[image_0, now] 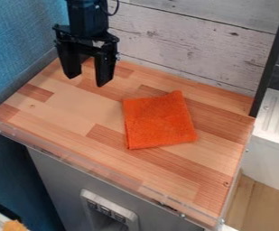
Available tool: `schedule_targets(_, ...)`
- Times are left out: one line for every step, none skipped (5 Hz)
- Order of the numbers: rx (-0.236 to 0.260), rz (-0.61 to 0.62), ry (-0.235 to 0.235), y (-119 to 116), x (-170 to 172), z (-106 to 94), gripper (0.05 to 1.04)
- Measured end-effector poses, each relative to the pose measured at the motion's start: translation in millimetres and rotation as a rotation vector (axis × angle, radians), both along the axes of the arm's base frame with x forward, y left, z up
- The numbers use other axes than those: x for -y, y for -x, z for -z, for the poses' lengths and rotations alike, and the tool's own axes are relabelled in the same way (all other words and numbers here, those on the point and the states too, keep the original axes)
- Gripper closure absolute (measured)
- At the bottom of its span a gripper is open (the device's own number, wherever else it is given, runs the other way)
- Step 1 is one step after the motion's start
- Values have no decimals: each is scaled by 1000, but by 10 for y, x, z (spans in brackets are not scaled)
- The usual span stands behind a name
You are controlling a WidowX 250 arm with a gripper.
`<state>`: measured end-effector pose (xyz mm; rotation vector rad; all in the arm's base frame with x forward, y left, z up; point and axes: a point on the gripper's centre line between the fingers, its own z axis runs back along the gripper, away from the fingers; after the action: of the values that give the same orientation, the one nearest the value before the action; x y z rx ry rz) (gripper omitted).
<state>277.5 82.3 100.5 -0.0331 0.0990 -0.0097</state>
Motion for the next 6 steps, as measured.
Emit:
schedule_targets(9,22,-1,-15,67,44,91)
schedule_targets(34,75,-10,-58,251,138,91)
schedule_targets(69,135,-21,-118,446,202,91)
schedule_targets(108,189,-34,-184,663,237,91)
schedule_targets(139,238,-42,-229,847,249,91)
schedule_targets(151,284,-42,-241,977,252,91)
